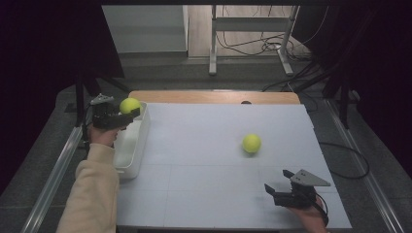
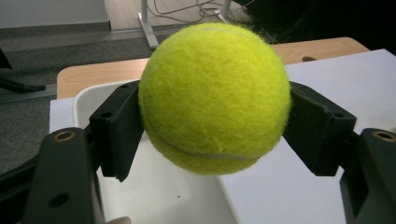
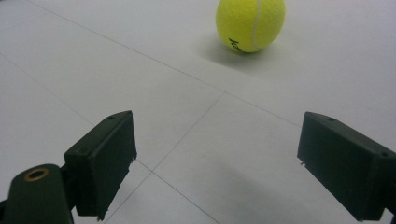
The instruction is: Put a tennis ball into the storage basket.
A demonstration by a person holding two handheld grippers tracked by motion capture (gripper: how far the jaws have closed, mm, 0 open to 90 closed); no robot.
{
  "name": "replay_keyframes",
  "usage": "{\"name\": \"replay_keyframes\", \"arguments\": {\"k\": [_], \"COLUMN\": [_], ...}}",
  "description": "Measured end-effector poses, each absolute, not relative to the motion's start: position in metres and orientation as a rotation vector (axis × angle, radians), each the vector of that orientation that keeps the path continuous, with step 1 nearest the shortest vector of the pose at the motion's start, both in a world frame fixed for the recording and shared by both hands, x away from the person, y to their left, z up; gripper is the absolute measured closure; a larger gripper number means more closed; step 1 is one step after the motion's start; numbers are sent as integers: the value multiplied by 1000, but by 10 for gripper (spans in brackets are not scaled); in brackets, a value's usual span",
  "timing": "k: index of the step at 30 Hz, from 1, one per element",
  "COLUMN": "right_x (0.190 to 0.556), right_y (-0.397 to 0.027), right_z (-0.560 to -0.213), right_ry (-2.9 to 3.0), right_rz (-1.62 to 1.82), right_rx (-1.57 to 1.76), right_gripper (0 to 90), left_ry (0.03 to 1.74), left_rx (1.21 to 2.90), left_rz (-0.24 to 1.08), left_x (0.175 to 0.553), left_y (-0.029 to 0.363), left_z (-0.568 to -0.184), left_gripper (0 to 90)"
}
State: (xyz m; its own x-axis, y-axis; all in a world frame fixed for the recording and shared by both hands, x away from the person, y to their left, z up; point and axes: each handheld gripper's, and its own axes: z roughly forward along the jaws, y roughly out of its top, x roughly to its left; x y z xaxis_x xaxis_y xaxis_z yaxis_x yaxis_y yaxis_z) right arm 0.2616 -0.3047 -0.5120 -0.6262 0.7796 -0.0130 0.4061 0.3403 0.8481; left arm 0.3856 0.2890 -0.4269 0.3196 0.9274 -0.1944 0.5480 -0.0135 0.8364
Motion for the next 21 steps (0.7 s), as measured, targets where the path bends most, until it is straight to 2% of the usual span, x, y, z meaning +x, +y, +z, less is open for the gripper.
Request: {"name": "replay_keyframes", "arguments": {"k": [21], "right_x": [262], "right_y": [-305], "right_z": [-513], "right_ry": [2194], "right_rz": [1207], "right_rx": [1044], "right_gripper": [120], "left_ry": [1448], "left_rx": [1742], "left_rz": [512], "left_x": [406], "left_y": [293], "left_z": [-445], "left_gripper": [262]}}
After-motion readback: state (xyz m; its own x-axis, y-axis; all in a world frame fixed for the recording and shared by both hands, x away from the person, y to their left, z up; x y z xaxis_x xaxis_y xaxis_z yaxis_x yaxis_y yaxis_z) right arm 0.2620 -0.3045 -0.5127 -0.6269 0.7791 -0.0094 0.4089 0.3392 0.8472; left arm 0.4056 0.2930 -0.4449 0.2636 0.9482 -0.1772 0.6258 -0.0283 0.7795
